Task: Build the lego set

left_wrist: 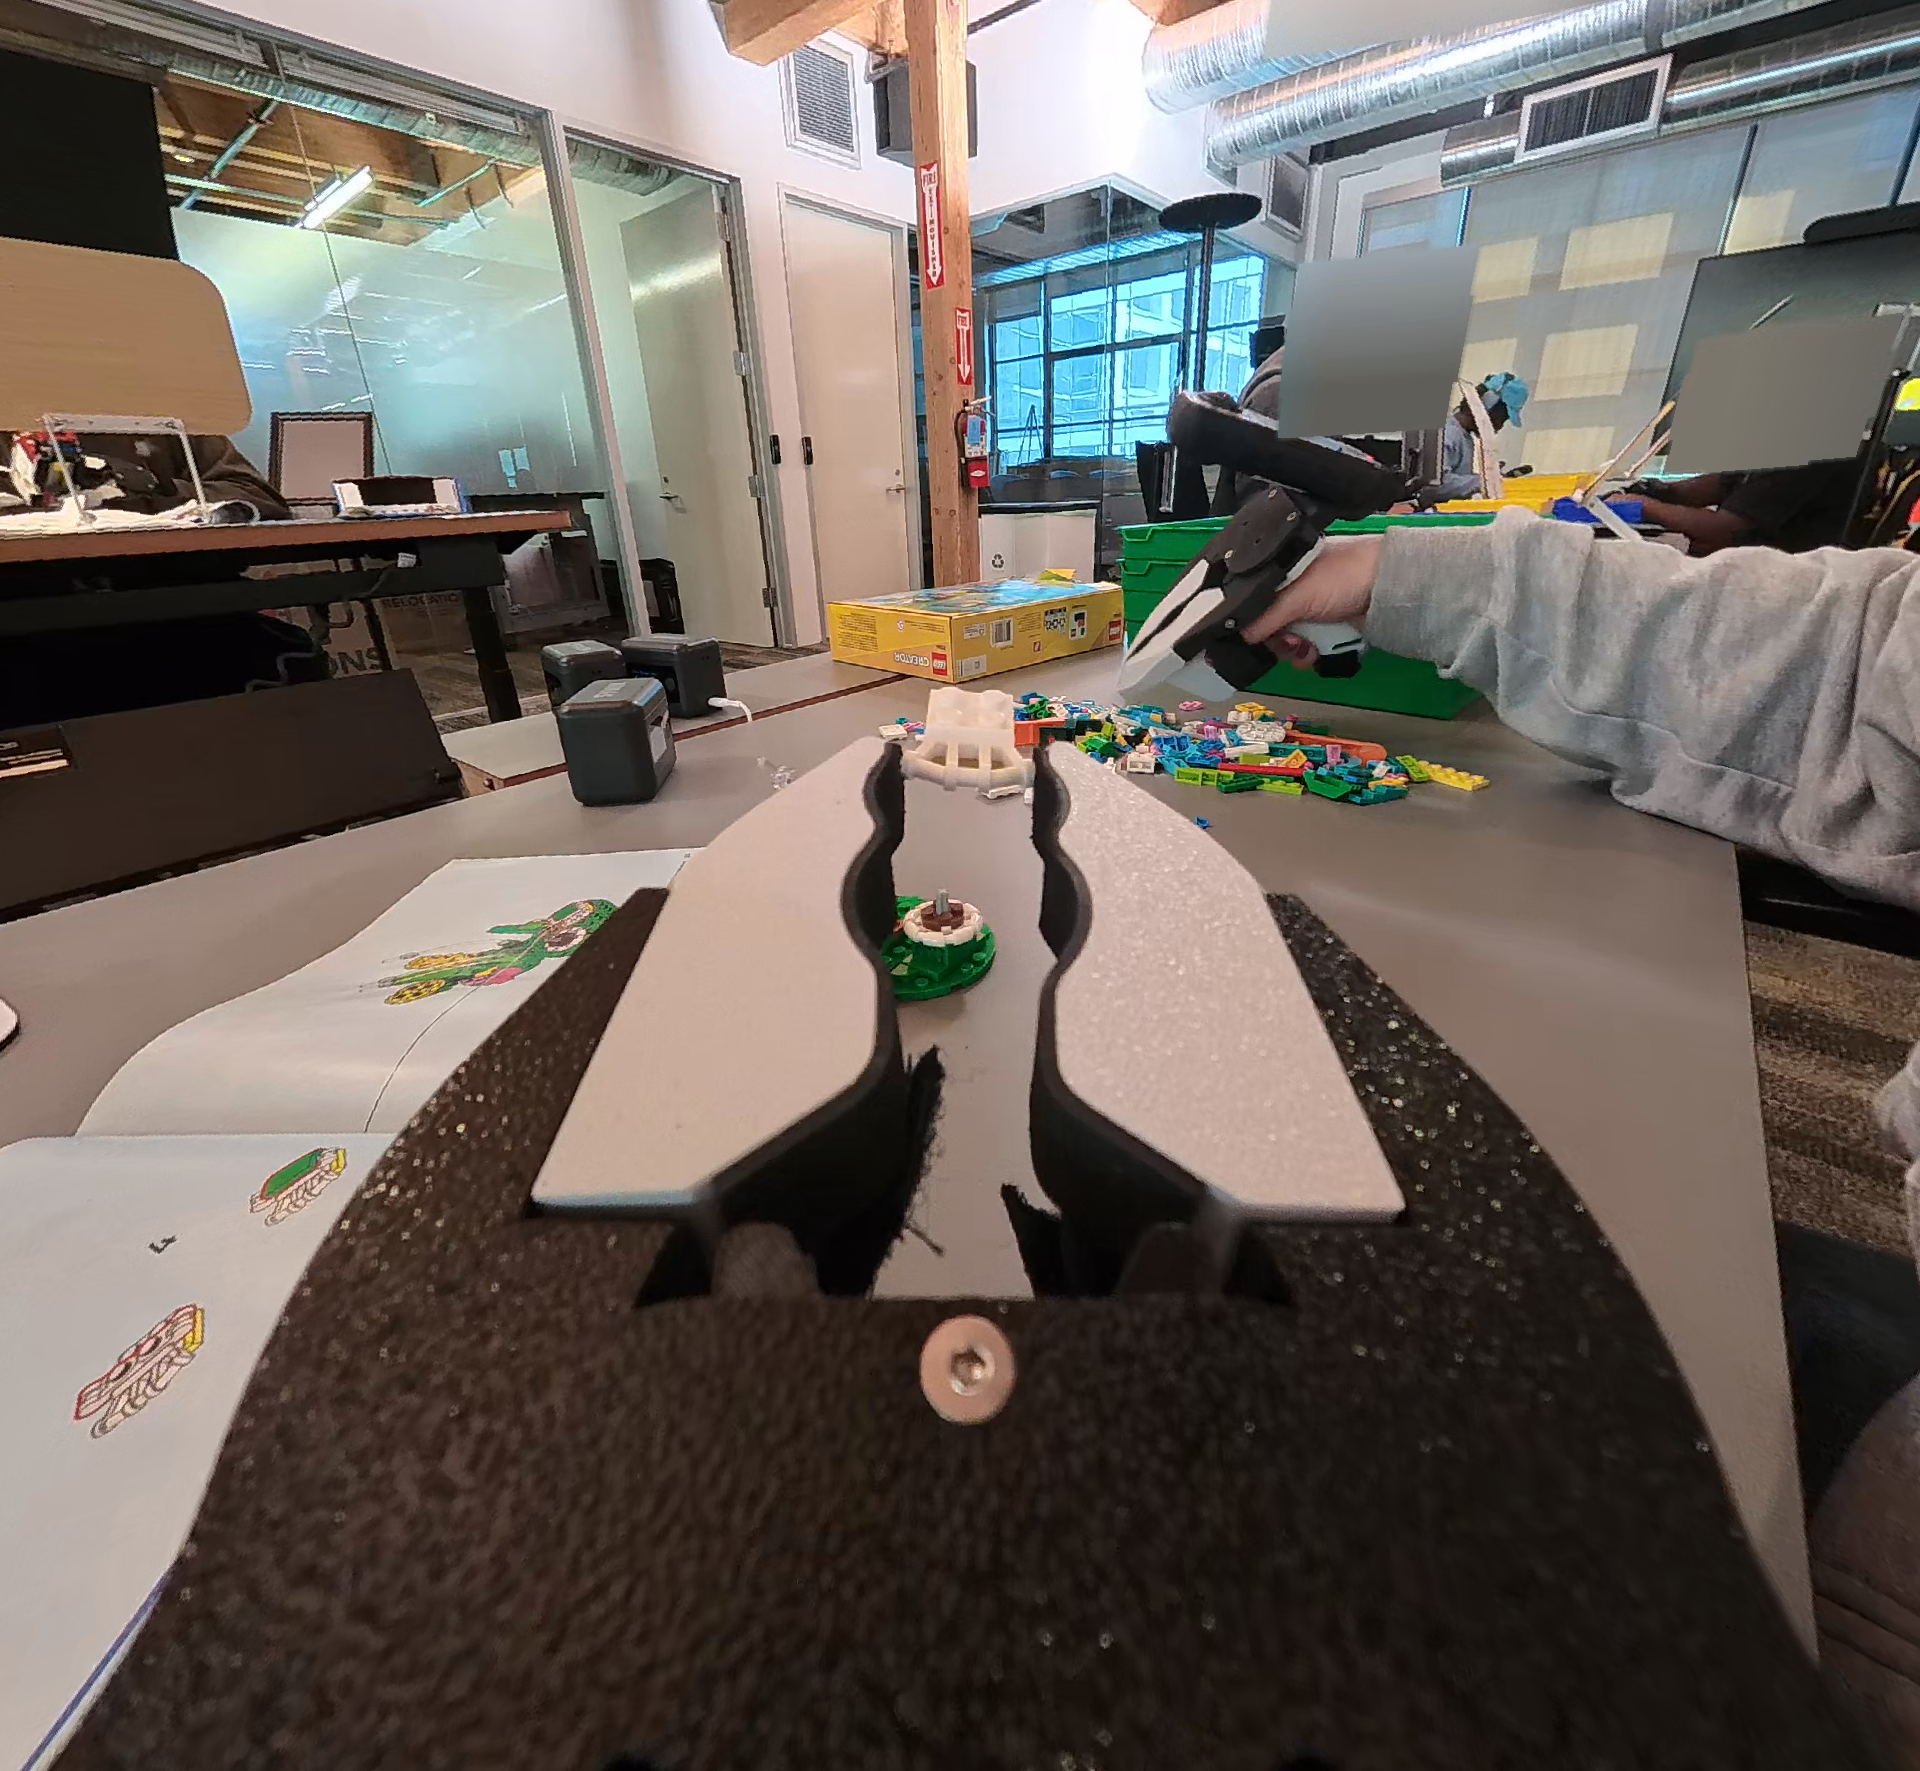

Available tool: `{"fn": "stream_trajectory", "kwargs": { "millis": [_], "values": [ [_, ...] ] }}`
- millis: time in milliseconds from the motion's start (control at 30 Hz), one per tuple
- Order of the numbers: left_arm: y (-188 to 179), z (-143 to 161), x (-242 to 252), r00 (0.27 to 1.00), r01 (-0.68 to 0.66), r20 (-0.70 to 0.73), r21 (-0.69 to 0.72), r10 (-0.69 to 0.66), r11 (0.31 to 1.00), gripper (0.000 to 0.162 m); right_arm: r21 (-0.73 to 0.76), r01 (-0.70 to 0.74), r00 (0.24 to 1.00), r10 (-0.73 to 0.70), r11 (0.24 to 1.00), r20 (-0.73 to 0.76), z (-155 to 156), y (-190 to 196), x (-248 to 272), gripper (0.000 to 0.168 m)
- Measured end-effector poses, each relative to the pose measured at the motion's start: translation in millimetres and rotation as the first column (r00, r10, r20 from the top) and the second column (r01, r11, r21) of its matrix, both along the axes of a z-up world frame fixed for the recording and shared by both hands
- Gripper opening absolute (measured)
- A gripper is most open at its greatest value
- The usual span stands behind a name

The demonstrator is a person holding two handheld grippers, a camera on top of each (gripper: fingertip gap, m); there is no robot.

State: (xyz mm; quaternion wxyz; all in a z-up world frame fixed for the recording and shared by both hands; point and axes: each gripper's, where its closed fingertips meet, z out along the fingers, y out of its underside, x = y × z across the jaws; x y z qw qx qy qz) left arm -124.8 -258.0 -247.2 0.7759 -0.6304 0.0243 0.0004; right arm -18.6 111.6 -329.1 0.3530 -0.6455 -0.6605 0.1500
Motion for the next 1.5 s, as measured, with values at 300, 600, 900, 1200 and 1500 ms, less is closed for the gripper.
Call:
{"fn": "stream_trajectory", "kwargs": {
  "millis": [300, 600, 900, 1200, 1500],
  "values": [
    [0.4, -0.1, 0.4, 1.000, 0.007, -0.005, -0.003, -0.007, 1.000, 0.023, 0.022, 0.013, 0.999, -0.012, 1.000, -0.037, 2.5, -4.5, 0.6, 0.000],
    [0.1, 0.5, -0.5, 1.000, 0.008, -0.003, -0.001, -0.008, 1.000, 0.023, 0.091, 0.030, 0.999, -0.029, 0.995, -0.021, 5.5, 0.3, 7.9, 0.000],
    [-0.3, 1.0, 0.3, 0.999, -0.017, -0.037, 0.004, 0.017, 1.000, 0.023, 0.255, 0.285, 0.958, -0.275, 0.924, -0.077, 42.7, 46.2, 74.2, 0.000],
    [1.5, -0.5, 1.3, 0.999, -0.017, -0.050, -0.011, 0.017, 1.000, 0.023, 0.193, 0.364, 0.930, -0.365, 0.911, -0.029, 13.1, 39.3, 125.4, 0.000],
    [0.8, -0.3, 1.6, 0.999, -0.006, -0.044, -0.009, 0.005, 1.000, 0.023, 0.135, 0.363, 0.928, -0.371, 0.922, 0.036, 2.2, 36.4, 134.7, 0.000]
  ]
}}
